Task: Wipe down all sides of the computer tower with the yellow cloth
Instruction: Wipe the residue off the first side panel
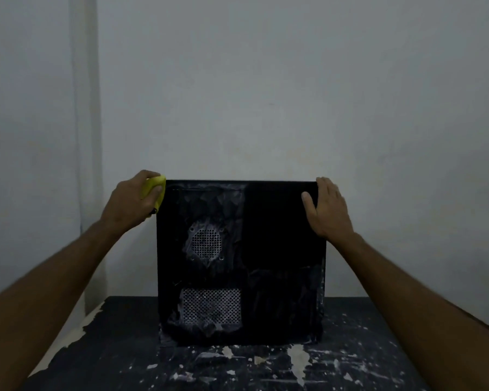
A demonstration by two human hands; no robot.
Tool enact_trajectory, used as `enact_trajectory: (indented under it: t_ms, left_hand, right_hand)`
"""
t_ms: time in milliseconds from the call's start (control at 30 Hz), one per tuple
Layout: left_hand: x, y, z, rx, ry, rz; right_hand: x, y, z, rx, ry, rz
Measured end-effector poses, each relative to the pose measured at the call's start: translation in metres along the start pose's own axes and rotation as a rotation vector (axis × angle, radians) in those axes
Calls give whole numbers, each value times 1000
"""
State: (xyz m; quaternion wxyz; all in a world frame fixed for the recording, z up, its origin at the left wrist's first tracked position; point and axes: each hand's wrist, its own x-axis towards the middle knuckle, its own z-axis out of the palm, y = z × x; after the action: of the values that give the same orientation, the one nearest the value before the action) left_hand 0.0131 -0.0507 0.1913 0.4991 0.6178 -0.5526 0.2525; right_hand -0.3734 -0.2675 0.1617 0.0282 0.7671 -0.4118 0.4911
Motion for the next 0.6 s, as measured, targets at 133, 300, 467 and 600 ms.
enact_trajectory:
  t_ms: [133,300,467,600]
  left_hand:
    - [-18,-11,12,159,-27,40]
    - [-2,-10,5,150,80,-23]
    - [-16,-14,10,224,36,131]
    - [-28,-37,0,259,-56,132]
  right_hand:
    - [-2,0,3,8,17,10]
    - [-3,-1,2,-20,38,-17]
    - [-2,0,1,-38,36,-12]
    - [-5,-3,1,-37,37,6]
